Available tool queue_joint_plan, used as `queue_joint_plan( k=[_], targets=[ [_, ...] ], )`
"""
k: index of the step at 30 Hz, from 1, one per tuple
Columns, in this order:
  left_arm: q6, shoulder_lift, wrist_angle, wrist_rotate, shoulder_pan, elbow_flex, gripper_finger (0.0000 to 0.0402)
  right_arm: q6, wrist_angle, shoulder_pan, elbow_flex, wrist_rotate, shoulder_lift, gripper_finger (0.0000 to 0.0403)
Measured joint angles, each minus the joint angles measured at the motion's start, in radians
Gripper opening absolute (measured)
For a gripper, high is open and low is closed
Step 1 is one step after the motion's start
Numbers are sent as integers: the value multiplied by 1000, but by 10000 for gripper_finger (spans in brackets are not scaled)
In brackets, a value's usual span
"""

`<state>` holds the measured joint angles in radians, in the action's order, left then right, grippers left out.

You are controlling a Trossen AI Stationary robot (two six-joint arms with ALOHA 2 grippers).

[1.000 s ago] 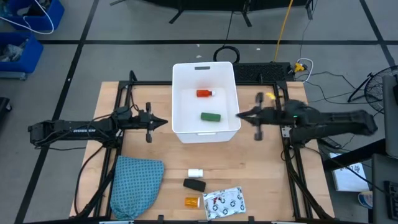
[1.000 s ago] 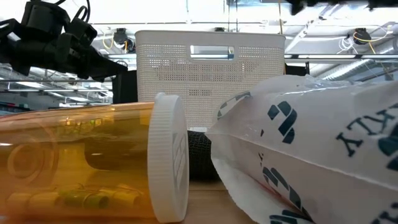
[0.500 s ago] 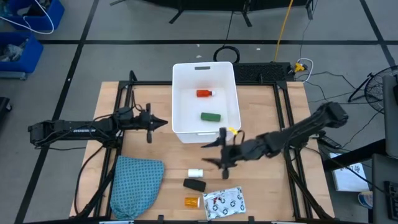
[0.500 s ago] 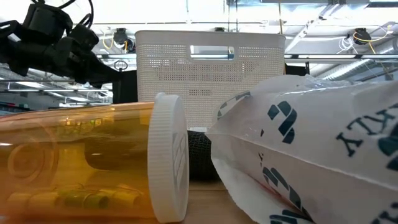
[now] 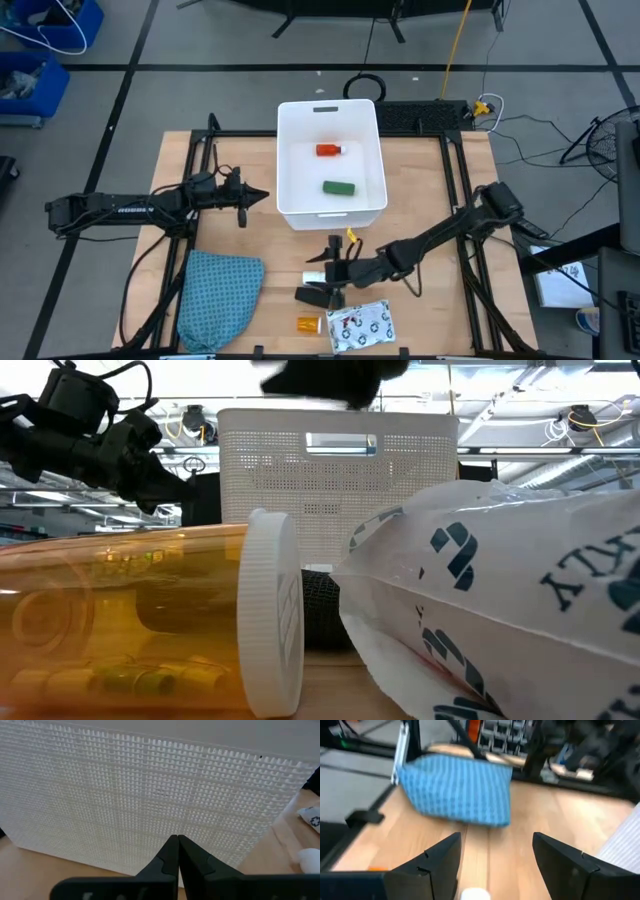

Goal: Pick & place medical supplies in basket/bin
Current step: Put the white medicine bottle into the white bin

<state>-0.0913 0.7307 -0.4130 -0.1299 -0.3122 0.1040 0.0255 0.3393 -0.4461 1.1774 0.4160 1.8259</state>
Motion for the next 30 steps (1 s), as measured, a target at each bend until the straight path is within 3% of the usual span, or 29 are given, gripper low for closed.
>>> queue_joint_plan(
  k=[2, 9, 13, 23, 30],
  targets=[
    [-1, 0, 0, 0, 0, 0, 8, 10, -7, 6, 0, -2, 30, 241],
    [19, 0, -1, 0, 0, 0, 8, 73, -91, 42, 0, -156, 91, 251],
    [32, 0, -1, 0, 0, 0, 8, 144, -168, 58, 0, -160, 91, 251],
    [36, 0, -1, 0, 0, 0, 8, 277, -163, 60, -49, -184, 91, 251],
    [36, 0, -1, 0, 0, 0, 8, 311, -20, 58, -138, -183, 92, 251]
  ],
)
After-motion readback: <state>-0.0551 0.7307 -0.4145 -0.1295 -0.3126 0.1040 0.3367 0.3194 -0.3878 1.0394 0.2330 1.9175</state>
